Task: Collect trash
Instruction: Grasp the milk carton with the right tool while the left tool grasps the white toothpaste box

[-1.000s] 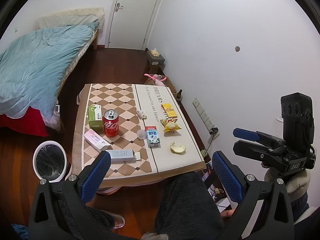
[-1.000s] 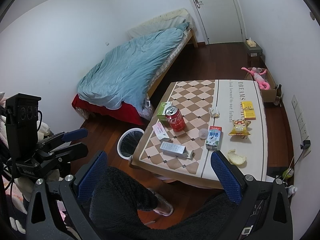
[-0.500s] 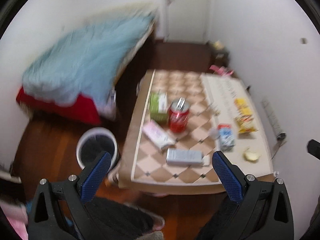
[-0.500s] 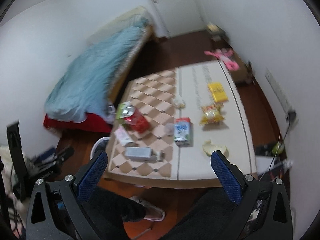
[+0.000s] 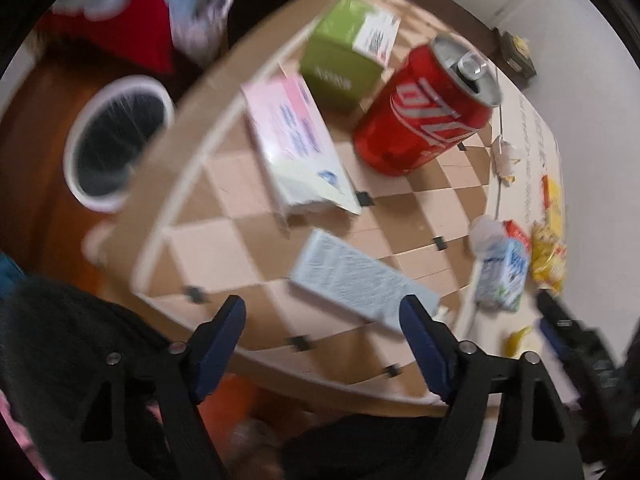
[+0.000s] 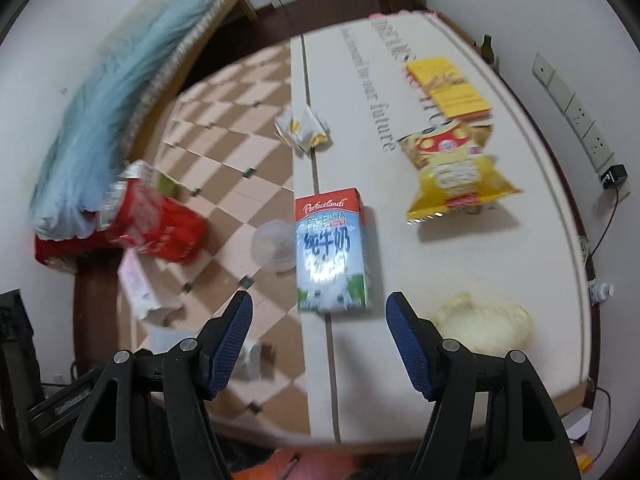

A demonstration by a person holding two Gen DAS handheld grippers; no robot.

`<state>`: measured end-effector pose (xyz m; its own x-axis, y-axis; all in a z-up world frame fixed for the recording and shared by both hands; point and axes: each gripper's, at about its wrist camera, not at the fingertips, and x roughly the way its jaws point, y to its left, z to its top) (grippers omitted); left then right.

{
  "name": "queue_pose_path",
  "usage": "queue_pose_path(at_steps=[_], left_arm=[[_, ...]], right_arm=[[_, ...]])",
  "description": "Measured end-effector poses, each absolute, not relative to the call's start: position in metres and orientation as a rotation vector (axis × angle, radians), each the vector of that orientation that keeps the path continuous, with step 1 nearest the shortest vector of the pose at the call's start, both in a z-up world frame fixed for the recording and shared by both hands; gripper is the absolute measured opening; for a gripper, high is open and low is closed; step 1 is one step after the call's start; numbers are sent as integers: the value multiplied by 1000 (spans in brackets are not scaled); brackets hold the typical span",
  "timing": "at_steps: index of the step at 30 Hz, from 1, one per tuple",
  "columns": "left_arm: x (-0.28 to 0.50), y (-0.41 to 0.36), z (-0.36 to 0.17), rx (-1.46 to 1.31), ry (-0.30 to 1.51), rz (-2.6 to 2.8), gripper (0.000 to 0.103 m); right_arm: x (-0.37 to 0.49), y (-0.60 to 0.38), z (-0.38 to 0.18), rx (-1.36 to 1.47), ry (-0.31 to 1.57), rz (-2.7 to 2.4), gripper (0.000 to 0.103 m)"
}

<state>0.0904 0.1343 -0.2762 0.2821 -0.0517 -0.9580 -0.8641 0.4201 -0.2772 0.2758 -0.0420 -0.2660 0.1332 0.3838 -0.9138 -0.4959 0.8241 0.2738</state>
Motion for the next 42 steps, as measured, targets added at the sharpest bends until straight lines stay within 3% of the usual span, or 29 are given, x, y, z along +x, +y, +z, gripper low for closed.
queue_pose_path(at_steps=[5, 9, 12, 16, 19, 26, 31, 35, 37, 42], left_arm=[[107, 137, -303, -1256, 1145, 685, 76], [110, 135, -312, -1313, 1121, 740, 55], [118, 128, -300, -1159, 1163, 725, 47], [129, 108, -280, -723, 1296, 648, 44], [129, 102, -277, -571, 1336, 598, 44], [126, 117, -288, -714, 1291, 652, 43], [127, 113, -286, -690, 1246, 705, 41], [122, 102, -290, -623, 1234, 720, 33], [114, 95, -294, -601, 1226, 723, 32], [108, 98, -304, -600, 1209, 726, 32]], right_arm=[[291, -20, -288, -139, 1307, 605, 71], [294, -16, -301, -169, 1328, 607, 52], [287, -25, -302, -180, 1346, 636, 52], [263, -51, -299, -191, 1377, 672, 52], [240, -65, -300, -203, 1411, 697, 52], [234, -64, -309, -181, 1374, 650, 63], [234, -50, -320, -228, 1348, 600, 64], [225, -46, -321, -283, 1303, 564, 60], [220, -43, -321, -337, 1279, 549, 53], [212, -37, -323, -400, 1256, 563, 53]])
